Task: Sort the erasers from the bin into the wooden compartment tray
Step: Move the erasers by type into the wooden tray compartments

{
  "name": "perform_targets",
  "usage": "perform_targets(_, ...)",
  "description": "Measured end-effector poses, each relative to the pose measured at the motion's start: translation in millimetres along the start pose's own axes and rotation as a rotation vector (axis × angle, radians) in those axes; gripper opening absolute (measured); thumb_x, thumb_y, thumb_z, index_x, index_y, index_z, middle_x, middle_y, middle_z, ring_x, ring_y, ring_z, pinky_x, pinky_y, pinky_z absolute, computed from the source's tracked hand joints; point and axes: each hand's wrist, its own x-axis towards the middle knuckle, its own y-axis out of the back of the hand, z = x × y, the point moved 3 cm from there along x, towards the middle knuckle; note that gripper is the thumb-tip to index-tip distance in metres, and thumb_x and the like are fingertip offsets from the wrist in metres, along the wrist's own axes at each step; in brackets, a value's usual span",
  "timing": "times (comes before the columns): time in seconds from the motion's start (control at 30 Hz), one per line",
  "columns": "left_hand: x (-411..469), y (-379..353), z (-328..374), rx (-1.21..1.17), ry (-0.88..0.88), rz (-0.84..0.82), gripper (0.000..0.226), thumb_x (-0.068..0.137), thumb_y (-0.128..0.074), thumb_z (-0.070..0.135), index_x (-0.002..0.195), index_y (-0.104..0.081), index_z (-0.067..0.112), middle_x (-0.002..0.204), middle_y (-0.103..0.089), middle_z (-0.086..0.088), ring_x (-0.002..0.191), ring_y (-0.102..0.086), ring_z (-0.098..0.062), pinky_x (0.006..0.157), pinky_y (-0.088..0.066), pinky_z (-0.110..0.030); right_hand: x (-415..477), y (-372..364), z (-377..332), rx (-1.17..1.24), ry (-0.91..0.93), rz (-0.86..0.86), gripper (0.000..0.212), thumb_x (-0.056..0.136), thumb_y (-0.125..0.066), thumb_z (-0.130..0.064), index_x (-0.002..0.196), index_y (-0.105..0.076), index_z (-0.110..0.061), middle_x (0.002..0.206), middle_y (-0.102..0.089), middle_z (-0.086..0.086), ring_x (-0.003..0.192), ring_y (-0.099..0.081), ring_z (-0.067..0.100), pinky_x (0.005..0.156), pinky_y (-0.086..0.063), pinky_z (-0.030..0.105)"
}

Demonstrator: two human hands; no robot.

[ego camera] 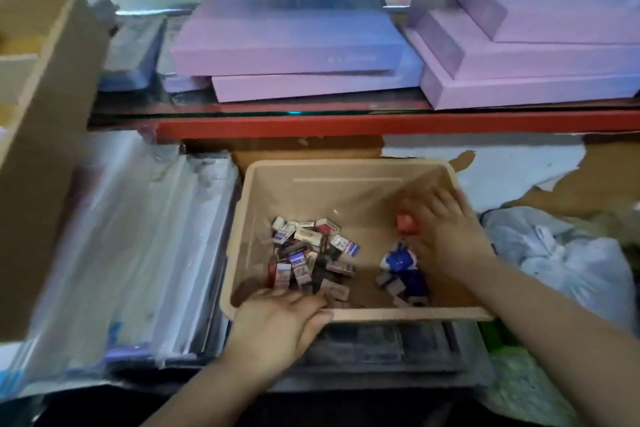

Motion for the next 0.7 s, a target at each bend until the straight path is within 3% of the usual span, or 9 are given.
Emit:
perform_targets(0.07, -0.5, -3.6, 0.1, -0.006, -0.001, -0.013, 0.040, 0.081, -0.039, 0.044, 0.068, -0.071, 0.025, 0.059, -0.065, 0.011, 0.051, -0.061, -0.010, 0.048, -0.040, -0.015, 13.6, -5.2, -22.5, 0.033, 0.106, -0.108, 0.061, 0.092, -0.042, -0.037, 0.145, -0.015, -0.021, 0.155, -0.012, 0.002, 0.143, -0.006, 0.021, 0.115, 0.005, 0.032)
perform_targets(0.17, -2.4, -2.3, -3.6, -0.018, -0.022, -0.026, 0.049, 0.091, -0.030, 0.050, 0.076, -0.070, 0.026, 0.071, -0.067, 0.012, 0.068, -0.061, -0.010, 0.064, -0.034, -0.021, 35.9, -26.3, -60.9, 0.353, 0.197, -0.351, 0.063, 0.087, -0.053, -0.038, 0.141, -0.026, -0.022, 0.148, -0.032, 0.006, 0.134, -0.032, 0.023, 0.110, -0.024, 0.031)
perform_targets(0.27, -4.2, 11.6, -22.9, 0.009, 0.003, 0.044, 0.047, 0.084, -0.037, 0.052, 0.085, -0.072, 0.021, 0.088, -0.070, 0.002, 0.094, -0.049, -0.014, 0.083, -0.033, -0.029, 61.9, -55.8, -73.0, 0.663, 0.134, -0.550, 0.033, 0.083, -0.064, -0.026, 0.113, -0.053, -0.021, 0.110, -0.062, -0.003, 0.096, -0.057, -0.003, 0.088, -0.045, 0.021)
perform_targets(0.3, -3.7, 16.1, -32.1, 0.030, 0.058, 0.060, 0.050, 0.085, -0.036, 0.053, 0.090, -0.071, 0.018, 0.092, -0.070, -0.003, 0.098, -0.046, -0.017, 0.088, -0.032, -0.032, 71.6, -64.8, -70.7, 0.737, 0.113, -0.603, 0.020, 0.082, -0.065, -0.020, 0.099, -0.055, -0.022, 0.093, -0.062, -0.009, 0.082, -0.057, -0.010, 0.081, -0.044, 0.018)
perform_targets(0.33, -3.5, 17.3, -41.5, 0.038, 0.118, 0.063, 0.051, 0.088, -0.033, 0.053, 0.094, -0.069, 0.018, 0.096, -0.070, -0.006, 0.102, -0.045, -0.019, 0.090, -0.030, -0.034, 78.9, -69.9, -69.5, 0.772, 0.079, -0.643, 0.018, 0.081, -0.066, -0.018, 0.094, -0.056, -0.025, 0.087, -0.057, -0.014, 0.080, -0.057, -0.007, 0.081, -0.042, 0.021)
perform_targets(0.43, -3.1, 14.7, -52.2, 0.020, 0.219, 0.069, 0.042, 0.081, -0.040, 0.042, 0.096, -0.070, 0.016, 0.107, -0.067, -0.011, 0.112, -0.042, -0.021, 0.094, -0.026, -0.036, 90.5, -82.7, -62.2, 0.723, -0.043, -0.638, 0.047, 0.083, -0.062, -0.030, 0.125, -0.043, -0.022, 0.115, -0.039, -0.006, 0.115, -0.044, 0.017, 0.098, -0.038, 0.033)
perform_targets(0.5, -2.3, 10.1, -53.2, -0.015, 0.244, 0.066, 0.041, 0.076, -0.041, 0.037, 0.093, -0.072, 0.015, 0.109, -0.067, -0.010, 0.115, -0.041, -0.021, 0.094, -0.026, -0.036, 93.8, -91.9, -64.4, 0.761, -0.124, -0.563, 0.041, 0.084, -0.058, -0.038, 0.121, -0.043, -0.029, 0.117, -0.033, -0.006, 0.116, -0.040, 0.017, 0.103, -0.036, 0.033)
perform_targets(0.6, -1.7, 7.1, -55.6, -0.061, 0.265, 0.082, 0.040, 0.075, -0.041, 0.035, 0.092, -0.072, 0.016, 0.107, -0.067, -0.006, 0.117, -0.040, -0.021, 0.094, -0.027, -0.037, 97.1, -99.9, -79.1, 0.849, -0.153, -0.578, 0.058, 0.085, -0.057, -0.042, 0.134, -0.037, -0.020, 0.134, -0.039, -0.006, 0.121, -0.044, 0.017, 0.103, -0.038, 0.030)
perform_targets(0.7, -2.5, 5.8, -56.5, -0.093, 0.265, 0.111, 0.038, 0.075, -0.041, 0.033, 0.090, -0.072, 0.016, 0.103, -0.069, -0.002, 0.118, -0.041, -0.021, 0.093, -0.030, -0.037, 103.0, -103.9, -86.8, 0.966, -0.177, -0.565, 0.056, 0.086, -0.058, -0.034, 0.135, -0.038, -0.017, 0.140, -0.040, 0.004, 0.126, -0.043, 0.021, 0.104, -0.036, 0.029)
